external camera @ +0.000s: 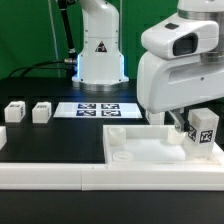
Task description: Assemble square table
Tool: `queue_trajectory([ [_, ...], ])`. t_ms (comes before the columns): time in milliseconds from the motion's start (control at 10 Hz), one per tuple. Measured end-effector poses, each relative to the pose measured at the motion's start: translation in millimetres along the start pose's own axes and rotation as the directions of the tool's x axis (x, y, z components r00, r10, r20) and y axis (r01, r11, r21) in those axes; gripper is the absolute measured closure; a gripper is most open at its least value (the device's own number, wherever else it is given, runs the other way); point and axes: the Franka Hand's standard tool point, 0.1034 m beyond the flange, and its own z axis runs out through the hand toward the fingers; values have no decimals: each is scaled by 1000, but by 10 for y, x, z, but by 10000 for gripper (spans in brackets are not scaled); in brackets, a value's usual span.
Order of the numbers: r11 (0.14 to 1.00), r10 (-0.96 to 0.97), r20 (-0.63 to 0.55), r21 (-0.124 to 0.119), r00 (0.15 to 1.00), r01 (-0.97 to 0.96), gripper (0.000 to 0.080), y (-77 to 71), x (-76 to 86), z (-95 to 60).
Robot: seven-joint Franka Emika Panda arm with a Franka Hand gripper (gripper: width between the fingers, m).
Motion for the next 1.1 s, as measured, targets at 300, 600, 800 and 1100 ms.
queue_trajectory([
  [300, 1000, 23, 2, 1, 1000, -23, 310, -24, -2, 9],
  [600, 985, 175, 2, 2, 985, -175, 509, -36, 0, 11],
  [800, 954, 299, 4, 7, 954, -299, 509, -44, 1, 13],
  [1100, 829, 559, -40, -9, 828, -560, 509, -64, 14, 24],
])
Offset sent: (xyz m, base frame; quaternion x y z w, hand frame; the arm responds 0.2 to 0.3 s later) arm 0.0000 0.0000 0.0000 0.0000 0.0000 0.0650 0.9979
